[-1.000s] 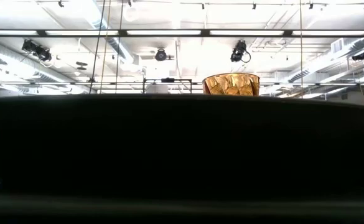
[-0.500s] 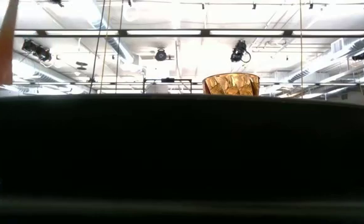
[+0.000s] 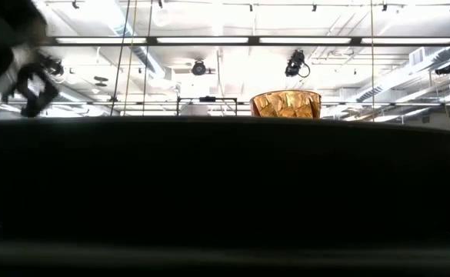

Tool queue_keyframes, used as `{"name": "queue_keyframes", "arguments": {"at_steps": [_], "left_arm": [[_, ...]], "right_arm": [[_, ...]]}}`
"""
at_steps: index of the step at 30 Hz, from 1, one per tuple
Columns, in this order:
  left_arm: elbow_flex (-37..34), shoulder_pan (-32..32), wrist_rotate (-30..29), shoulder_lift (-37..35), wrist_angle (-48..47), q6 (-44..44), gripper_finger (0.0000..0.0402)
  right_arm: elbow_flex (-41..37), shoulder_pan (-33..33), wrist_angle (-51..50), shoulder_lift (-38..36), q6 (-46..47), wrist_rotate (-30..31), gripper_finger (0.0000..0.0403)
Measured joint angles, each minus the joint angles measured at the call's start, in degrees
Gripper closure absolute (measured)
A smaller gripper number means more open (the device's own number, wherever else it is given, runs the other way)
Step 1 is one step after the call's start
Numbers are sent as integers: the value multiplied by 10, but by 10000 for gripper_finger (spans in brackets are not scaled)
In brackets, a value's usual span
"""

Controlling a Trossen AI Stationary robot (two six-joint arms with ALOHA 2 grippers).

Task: Pick and place plate/cup/fork/spoon on tray
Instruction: Put the orange fork beside the black plate on the black tray

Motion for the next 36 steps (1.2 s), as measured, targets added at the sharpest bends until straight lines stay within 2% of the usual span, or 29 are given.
{"name": "queue_keyframes", "arguments": {"at_steps": [5,11,16,26,31,36], "left_arm": [[-38,15,-28,0,-2,-135,301],[-34,15,-42,0,-52,-218,301],[-35,15,-41,1,-79,-233,298],[-35,18,-56,1,-132,-234,240],[-35,30,-46,0,-172,-234,231],[7,37,-6,0,-292,-252,231]], "right_arm": [[0,-13,-4,0,3,-22,220],[0,-17,-4,0,1,-37,220],[0,-16,-4,0,0,-37,220],[0,-10,-3,0,-1,-37,220],[0,-10,-3,0,-33,-26,220],[0,-25,-31,0,-69,-13,220]]}}
